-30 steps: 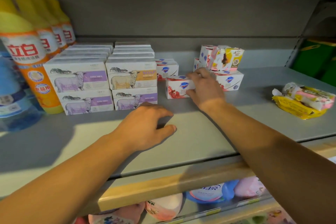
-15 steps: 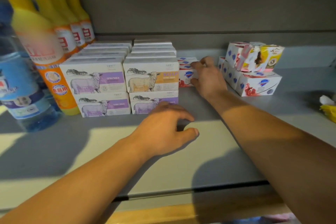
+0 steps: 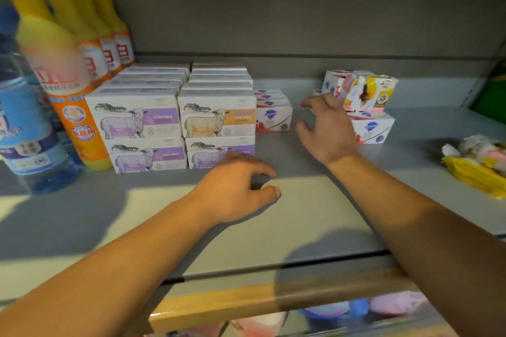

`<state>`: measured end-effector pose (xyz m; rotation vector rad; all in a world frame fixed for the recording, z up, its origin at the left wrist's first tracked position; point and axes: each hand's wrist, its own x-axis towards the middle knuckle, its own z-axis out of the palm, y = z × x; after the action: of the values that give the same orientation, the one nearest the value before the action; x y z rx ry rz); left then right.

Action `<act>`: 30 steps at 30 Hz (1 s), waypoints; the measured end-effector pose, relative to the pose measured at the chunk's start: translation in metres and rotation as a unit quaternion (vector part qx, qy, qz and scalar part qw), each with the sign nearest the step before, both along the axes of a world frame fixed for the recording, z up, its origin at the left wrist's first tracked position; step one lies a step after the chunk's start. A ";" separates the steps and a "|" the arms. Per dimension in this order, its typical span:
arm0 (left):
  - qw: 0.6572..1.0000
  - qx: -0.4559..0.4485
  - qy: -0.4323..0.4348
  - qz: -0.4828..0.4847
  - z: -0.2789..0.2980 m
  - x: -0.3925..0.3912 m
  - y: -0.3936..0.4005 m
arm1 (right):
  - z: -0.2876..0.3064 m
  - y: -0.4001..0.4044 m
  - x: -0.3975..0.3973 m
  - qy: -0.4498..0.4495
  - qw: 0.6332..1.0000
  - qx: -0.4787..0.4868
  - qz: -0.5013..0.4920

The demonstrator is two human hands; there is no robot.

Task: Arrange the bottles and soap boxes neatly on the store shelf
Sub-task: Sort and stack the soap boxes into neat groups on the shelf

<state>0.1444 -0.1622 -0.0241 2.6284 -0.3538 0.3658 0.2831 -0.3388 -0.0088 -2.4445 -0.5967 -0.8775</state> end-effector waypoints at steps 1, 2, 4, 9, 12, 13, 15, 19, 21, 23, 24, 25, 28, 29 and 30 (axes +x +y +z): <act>1.000 -0.010 -0.002 0.002 0.001 -0.001 0.000 | 0.000 -0.013 -0.005 -0.006 0.999 0.031 -0.015; 1.000 -0.023 -0.003 0.005 0.003 -0.003 -0.001 | 0.000 -0.026 -0.007 -0.003 0.997 0.072 -0.037; 0.999 -0.047 0.003 0.017 0.004 -0.005 -0.002 | 0.002 -0.055 -0.005 0.026 0.983 0.148 -0.103; 0.994 -0.095 0.027 0.046 0.005 -0.006 0.000 | 0.007 -0.097 0.013 0.211 0.927 0.263 -0.161; 0.991 -0.115 0.034 0.051 0.005 -0.004 0.000 | 0.004 -0.098 0.022 0.265 0.921 0.264 -0.105; 0.991 -0.119 0.038 0.051 0.005 -0.004 0.000 | 0.002 -0.098 0.022 0.258 0.924 0.257 -0.118; 0.990 -0.122 0.043 0.053 0.006 -0.004 -0.001 | -0.001 -0.098 0.019 0.237 0.928 0.245 -0.153; 0.990 -0.121 0.046 0.053 0.007 -0.006 -0.002 | -0.004 -0.101 0.010 0.252 0.936 0.196 -0.148; 0.991 -0.119 0.044 0.052 0.008 -0.007 -0.002 | -0.004 -0.100 0.001 0.248 0.935 0.209 -0.141; 0.990 -0.121 0.044 0.049 0.008 -0.007 -0.001 | -0.003 -0.095 -0.013 0.247 0.927 0.253 -0.127; 0.990 -0.125 0.045 0.047 0.009 -0.007 -0.001 | -0.002 -0.091 -0.020 0.248 0.921 0.280 -0.111; 0.989 -0.132 0.045 0.044 0.009 -0.007 -0.001 | -0.001 -0.087 -0.030 0.250 0.914 0.307 -0.090; 0.985 -0.167 0.030 0.037 0.009 -0.008 -0.002 | 0.003 -0.071 -0.064 0.275 0.890 0.365 0.003; 0.983 -0.181 0.018 0.038 0.010 -0.009 -0.002 | 0.005 -0.064 -0.077 0.291 0.877 0.380 0.040; 0.979 -0.201 0.008 0.035 0.011 -0.010 -0.002 | 0.005 -0.058 -0.088 0.305 0.864 0.392 0.075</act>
<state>0.1347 -0.1640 -0.0133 2.2487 -0.1610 0.3934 0.1948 -0.3971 -0.0033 -1.7285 -0.1307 -0.1644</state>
